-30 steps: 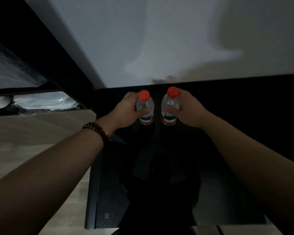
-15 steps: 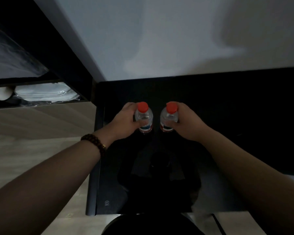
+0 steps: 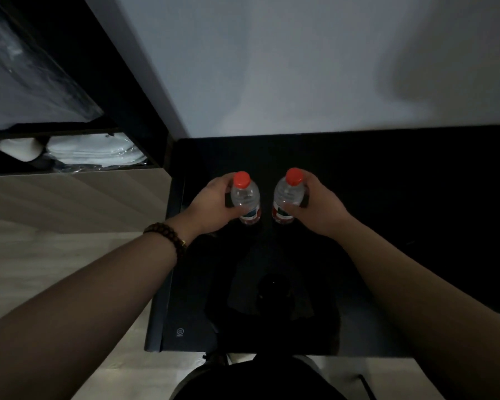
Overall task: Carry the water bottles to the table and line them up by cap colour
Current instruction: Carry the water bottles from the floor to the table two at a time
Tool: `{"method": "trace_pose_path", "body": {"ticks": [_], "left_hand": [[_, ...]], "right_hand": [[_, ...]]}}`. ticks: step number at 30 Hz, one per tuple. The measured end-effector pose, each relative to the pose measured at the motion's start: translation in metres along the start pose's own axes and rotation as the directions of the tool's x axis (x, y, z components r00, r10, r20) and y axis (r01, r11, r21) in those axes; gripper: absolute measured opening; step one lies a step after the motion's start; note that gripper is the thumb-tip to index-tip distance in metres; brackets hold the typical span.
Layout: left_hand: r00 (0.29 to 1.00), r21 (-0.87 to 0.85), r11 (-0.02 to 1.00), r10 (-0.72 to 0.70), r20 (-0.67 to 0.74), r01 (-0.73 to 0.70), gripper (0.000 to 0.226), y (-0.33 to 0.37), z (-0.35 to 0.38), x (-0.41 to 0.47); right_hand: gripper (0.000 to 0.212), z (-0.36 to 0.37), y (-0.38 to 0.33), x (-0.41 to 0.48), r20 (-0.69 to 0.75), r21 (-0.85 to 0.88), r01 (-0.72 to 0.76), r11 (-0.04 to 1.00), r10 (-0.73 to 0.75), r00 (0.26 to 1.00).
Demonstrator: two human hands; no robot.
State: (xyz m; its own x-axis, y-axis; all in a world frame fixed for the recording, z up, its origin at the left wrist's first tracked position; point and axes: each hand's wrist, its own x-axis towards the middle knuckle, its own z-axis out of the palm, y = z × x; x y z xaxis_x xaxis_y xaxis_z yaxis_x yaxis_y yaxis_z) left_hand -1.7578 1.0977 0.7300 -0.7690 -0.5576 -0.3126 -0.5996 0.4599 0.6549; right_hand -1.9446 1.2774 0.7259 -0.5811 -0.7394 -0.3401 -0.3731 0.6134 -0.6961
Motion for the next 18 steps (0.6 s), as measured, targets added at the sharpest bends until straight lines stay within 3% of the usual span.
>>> {"method": "trace_pose_path", "body": {"ticks": [2, 4, 7, 11, 18], "left_hand": [[0.997, 0.038, 0.997, -0.067, -0.033, 0.068, 0.087, -0.005, 0.001, -0.01], [0.986, 0.051, 0.986, -0.152, -0.072, 0.156, 0.095, -0.011, 0.004, -0.025], [0.965, 0.051, 0.968, -0.238, -0.108, 0.244, 0.093, -0.023, 0.01, -0.053], [0.939, 0.001, 0.945, -0.325, -0.116, 0.327, 0.085, -0.04, 0.011, -0.1], [0.885, -0.188, 0.893, -0.438, -0.16, 0.408, 0.064, -0.092, -0.004, -0.231]], "right_hand": [[0.092, 0.0, 0.001, -0.009, 0.004, -0.047, -0.076, 0.996, 0.077, 0.997], [0.085, 0.001, 0.001, -0.02, 0.037, -0.085, -0.211, 0.974, 0.214, 0.976], [0.038, 0.007, -0.007, -0.043, 0.144, -0.2, -0.346, 0.917, 0.377, 0.915], [0.037, 0.026, -0.031, -0.071, 0.289, -0.44, -0.13, 0.888, 0.277, 0.916], [0.056, 0.105, -0.115, -0.143, 0.416, -0.443, 0.215, 0.87, -0.013, 0.909]]}}
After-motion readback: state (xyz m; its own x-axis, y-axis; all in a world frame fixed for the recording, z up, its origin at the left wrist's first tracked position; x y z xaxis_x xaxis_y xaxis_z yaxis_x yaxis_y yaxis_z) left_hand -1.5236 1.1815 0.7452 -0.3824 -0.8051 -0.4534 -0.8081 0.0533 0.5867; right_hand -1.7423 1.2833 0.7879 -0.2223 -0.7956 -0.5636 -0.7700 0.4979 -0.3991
